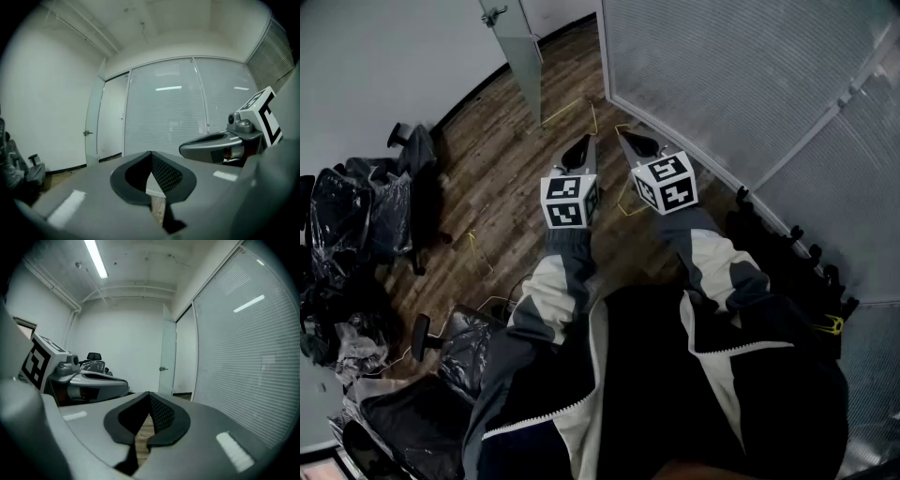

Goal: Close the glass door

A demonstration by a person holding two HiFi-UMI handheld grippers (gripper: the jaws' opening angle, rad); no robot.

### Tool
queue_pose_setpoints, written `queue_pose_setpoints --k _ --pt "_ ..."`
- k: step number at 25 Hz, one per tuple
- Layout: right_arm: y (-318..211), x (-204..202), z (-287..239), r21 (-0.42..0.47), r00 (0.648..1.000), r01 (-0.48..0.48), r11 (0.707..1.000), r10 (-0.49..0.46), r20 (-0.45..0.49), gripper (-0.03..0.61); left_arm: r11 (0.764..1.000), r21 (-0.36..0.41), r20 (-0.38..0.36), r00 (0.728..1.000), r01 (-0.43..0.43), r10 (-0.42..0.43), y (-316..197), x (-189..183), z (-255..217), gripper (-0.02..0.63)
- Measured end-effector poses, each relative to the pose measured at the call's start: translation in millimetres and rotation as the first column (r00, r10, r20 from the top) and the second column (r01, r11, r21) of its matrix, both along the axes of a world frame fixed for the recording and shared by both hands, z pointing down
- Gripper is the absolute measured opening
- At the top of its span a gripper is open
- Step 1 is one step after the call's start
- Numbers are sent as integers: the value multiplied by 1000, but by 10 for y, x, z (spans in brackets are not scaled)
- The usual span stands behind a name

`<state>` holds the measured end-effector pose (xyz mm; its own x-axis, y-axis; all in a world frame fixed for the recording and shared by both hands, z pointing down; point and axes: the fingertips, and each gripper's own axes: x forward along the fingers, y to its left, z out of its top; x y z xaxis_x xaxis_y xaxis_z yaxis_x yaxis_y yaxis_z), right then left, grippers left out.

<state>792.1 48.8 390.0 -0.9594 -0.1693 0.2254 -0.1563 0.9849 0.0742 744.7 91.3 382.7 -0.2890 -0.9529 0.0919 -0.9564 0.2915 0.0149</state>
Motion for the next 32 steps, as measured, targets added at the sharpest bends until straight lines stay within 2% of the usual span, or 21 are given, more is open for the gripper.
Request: queue_pose_setpoints --k 10,15,27,32 --pt "-139 127 -16 -1 1000 6 1000 -6 7 2 1000 -8 11 1000 17 -17 -127 144 -8 6" --pt "-172 170 9 -31 999 29 999 -28 22 5 999 -10 15 999 35 -35 -150 202 -2 6" --pt "-314 402 114 -35 991 134 990 -133 26 5 991 -55 14 993 119 -119 -202 339 122 6" --pt "-331 468 366 -82 982 188 979 -188 9 5 984 -104 11 989 147 -147 -215 412 294 6"
